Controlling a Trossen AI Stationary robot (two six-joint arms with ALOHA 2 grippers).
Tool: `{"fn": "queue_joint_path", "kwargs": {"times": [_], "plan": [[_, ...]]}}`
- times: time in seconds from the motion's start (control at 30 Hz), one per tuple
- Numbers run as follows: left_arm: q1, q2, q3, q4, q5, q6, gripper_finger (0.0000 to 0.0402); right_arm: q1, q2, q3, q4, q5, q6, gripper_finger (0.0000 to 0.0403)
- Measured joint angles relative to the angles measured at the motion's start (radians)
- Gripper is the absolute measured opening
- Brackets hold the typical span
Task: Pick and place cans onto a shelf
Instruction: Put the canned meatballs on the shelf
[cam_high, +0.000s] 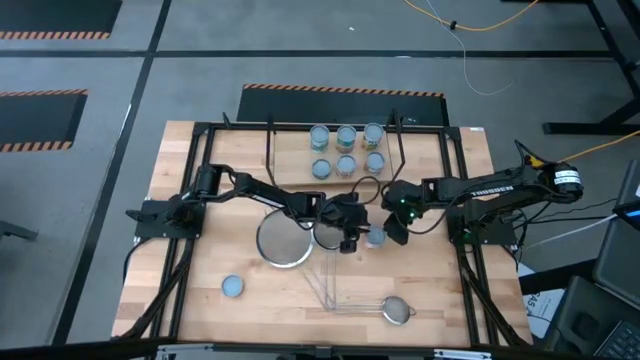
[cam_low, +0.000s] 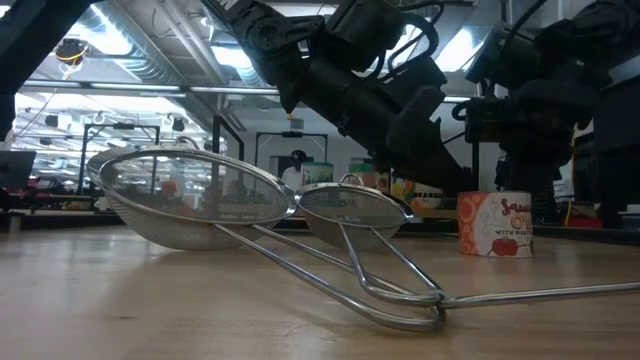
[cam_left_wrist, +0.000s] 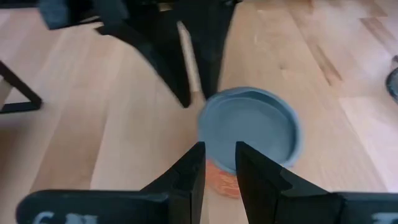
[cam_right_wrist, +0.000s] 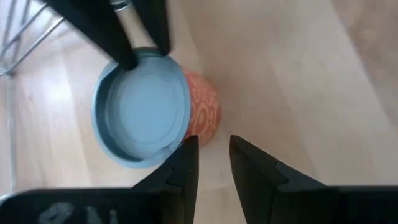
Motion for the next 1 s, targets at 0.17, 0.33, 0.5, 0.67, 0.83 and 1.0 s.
{"fn": "queue_joint_path", "kwargs": {"times": [0.17, 0.33, 0.5, 0.67, 0.83, 1.0], "plan": [[0.000, 0.000, 0.000, 0.001, -0.020, 0.000, 0.0081, 0.000, 0.000, 0.000, 0.000, -0.089, 0.000, 0.0095], [-0.004, -0.012, -0.001, 0.037, 0.007, 0.000, 0.0081, 0.000, 0.000, 0.000, 0.000, -0.088, 0.000, 0.0095], [-0.027, -0.013, -0.001, 0.102, 0.113, 0.000, 0.0081, 0.000, 0.000, 0.000, 0.000, -0.033, 0.001, 0.0095], [-0.060, -0.013, -0.001, 0.099, 0.125, 0.000, 0.0082, 0.000, 0.000, 0.000, 0.000, -0.032, 0.001, 0.0095], [-0.093, -0.012, -0.001, 0.153, 0.123, 0.001, 0.0085, 0.000, 0.000, 0.000, 0.000, -0.032, 0.001, 0.0095], [-0.123, -0.012, -0.001, 0.165, 0.053, 0.001, 0.0112, 0.000, 0.000, 0.000, 0.001, -0.032, 0.001, 0.0095]]}}
